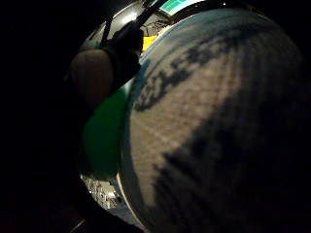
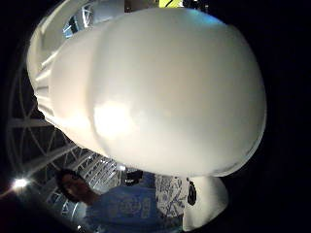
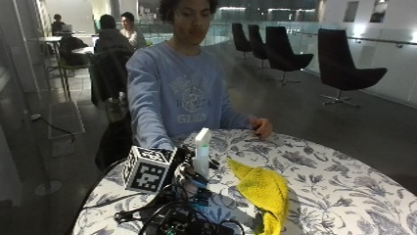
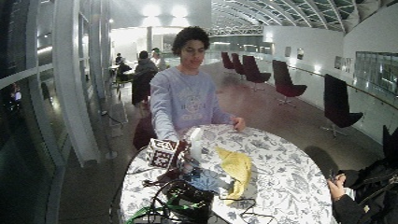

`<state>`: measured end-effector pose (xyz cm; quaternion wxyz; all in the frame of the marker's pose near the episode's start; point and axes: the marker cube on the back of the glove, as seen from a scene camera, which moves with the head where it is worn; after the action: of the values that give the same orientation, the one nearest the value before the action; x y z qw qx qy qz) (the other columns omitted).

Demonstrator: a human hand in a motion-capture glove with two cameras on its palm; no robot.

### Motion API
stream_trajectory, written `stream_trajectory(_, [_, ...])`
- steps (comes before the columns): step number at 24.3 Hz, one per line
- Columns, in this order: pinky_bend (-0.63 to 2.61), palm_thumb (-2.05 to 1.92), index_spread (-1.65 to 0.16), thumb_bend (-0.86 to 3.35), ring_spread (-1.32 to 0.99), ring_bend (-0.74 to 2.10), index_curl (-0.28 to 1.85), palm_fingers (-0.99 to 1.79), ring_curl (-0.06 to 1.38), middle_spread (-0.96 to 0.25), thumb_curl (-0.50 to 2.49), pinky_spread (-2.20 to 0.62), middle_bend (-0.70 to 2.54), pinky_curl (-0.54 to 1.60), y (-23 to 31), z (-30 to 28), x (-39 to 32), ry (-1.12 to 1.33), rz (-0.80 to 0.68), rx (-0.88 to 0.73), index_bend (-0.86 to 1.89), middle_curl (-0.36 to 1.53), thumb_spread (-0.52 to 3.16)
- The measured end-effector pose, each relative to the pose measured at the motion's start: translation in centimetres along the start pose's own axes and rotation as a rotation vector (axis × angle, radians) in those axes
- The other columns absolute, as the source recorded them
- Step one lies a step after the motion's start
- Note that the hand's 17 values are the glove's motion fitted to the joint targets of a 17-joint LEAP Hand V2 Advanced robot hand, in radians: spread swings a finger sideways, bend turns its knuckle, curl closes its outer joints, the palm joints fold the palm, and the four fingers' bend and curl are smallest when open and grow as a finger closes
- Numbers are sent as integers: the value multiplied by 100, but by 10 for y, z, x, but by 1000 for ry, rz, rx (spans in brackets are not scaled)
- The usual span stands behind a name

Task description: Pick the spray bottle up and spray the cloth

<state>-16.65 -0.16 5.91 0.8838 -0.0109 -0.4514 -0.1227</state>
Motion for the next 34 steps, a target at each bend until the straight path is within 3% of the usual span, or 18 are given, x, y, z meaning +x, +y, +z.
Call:
stream_trajectory(20, [30, 97, -30, 3, -6, 64, 19, 84, 40, -8, 55, 22, 34, 35, -10, 2, -5, -10, -51, 2, 9, 42, 82])
stream_trajectory(27, [32, 92, -30, -3, -3, 64, 19, 92, 40, -8, 56, 17, 36, 36, -5, 4, -44, -156, -71, -286, 7, 44, 84])
stream_trajectory(31, [34, 90, -29, -3, -1, 64, 19, 98, 40, -6, 56, 15, 35, 37, 15, 21, -70, -221, 15, -562, 8, 44, 85])
stream_trajectory(34, [33, 89, -29, -3, -1, 64, 19, 99, 40, -5, 56, 14, 35, 37, 26, 35, -81, -243, 83, -675, 8, 44, 86])
